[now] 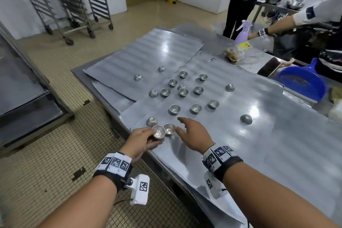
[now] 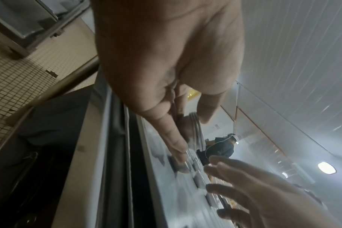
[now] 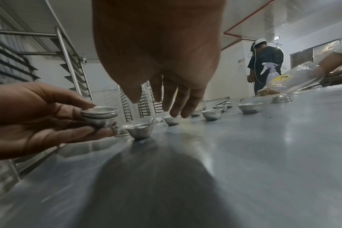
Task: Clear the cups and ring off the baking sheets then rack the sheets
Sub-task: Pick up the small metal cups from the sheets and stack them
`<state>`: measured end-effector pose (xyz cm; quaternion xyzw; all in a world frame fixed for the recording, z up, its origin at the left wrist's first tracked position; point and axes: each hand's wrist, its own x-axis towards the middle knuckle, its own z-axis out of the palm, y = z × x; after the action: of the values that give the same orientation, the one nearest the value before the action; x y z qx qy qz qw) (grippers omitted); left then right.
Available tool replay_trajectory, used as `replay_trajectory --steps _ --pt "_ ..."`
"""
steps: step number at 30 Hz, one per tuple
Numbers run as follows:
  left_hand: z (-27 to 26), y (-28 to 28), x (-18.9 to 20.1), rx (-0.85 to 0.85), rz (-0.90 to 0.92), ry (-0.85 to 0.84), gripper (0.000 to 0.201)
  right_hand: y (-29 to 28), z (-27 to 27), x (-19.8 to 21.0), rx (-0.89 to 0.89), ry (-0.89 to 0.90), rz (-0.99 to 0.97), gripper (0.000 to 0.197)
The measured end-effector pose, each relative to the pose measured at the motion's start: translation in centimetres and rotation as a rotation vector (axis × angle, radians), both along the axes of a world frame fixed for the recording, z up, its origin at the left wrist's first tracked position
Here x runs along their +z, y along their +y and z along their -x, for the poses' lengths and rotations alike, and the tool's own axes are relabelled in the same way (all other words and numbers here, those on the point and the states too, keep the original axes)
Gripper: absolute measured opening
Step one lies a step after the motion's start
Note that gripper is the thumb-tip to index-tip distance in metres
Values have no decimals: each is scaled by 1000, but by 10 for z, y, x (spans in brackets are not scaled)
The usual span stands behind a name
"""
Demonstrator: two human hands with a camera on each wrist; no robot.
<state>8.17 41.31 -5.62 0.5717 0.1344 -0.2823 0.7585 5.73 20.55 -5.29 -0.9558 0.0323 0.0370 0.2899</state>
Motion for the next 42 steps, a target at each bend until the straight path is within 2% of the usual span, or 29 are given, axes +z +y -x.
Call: replay_trajectory --steps 7,11,13,25,31,37,42 --pt "-3 12 -1 68 -29 -13 18 21 -24 -3 137 142 112 66" --pt "-3 11 1 70 -15 -4 15 24 -25 -6 158 167 185 41" --pt "-3 10 2 63 -8 5 16 23 -22 -8 166 180 199 42" --pt "-7 -17 3 6 16 45 21 -5 4 -10 12 193 116 59" --pt "-10 -25 2 -22 36 42 23 -19 14 -8 -19 201 109 57" --pt "-10 -29 -3 -43 26 35 24 -26 18 -8 -8 235 69 64" --pt "-11 -31 -4 -74 20 27 22 -30 20 -4 -42 148 27 59"
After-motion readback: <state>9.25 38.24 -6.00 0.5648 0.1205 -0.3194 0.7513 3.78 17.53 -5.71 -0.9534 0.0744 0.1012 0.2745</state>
